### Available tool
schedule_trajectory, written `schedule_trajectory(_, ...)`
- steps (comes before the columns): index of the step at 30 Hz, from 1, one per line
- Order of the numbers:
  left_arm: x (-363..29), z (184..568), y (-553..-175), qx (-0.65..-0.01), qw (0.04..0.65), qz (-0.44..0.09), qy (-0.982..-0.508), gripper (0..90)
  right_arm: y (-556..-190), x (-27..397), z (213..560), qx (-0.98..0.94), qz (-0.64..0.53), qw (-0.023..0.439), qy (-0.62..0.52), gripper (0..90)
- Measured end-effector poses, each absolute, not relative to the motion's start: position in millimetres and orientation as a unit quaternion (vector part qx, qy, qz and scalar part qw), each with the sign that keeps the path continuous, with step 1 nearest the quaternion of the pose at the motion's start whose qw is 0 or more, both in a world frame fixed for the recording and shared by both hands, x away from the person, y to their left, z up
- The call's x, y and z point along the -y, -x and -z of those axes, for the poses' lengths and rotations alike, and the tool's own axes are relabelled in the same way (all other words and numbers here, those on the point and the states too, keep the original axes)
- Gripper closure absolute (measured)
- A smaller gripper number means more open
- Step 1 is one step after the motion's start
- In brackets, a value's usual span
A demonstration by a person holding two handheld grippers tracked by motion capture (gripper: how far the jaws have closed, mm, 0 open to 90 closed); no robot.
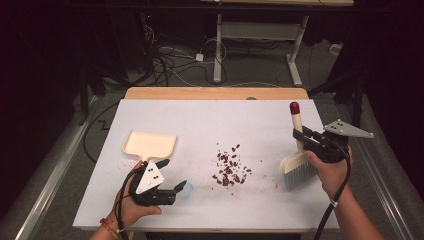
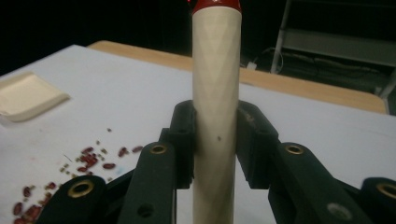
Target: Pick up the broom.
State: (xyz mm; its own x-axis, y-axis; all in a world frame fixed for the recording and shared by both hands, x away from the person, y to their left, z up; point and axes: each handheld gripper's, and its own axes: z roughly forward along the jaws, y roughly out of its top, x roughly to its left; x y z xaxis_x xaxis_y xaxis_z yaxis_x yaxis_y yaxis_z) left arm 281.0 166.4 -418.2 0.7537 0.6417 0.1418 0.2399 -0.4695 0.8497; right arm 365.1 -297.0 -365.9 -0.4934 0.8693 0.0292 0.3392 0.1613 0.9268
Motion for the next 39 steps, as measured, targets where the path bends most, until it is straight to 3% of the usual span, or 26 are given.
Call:
schedule_trajectory(6,-137,404,-279,-0.23,0.456,-0.208,-0.834,19.6,-355,273,355,-0.711,-0.507,0.281,-0.398,70.5)
schedule_trajectory(13,-83,395,-283,-0.187,0.471,-0.187,-0.842,20.1,-347,216,349,-0.709,-0.525,0.304,-0.36,70.5)
schedule_trajectory(24,-47,404,-313,-0.226,0.488,-0.145,-0.83,26.0,-343,161,356,-0.718,-0.533,0.307,-0.325,70.5)
schedule_trajectory(32,-42,405,-321,-0.236,0.503,-0.132,-0.821,39.4,-319,146,348,-0.712,-0.556,0.312,-0.294,70.4)
schedule_trajectory(39,-45,404,-319,-0.216,0.515,-0.122,-0.821,58.8,-310,149,345,-0.707,-0.566,0.306,-0.292,70.3)
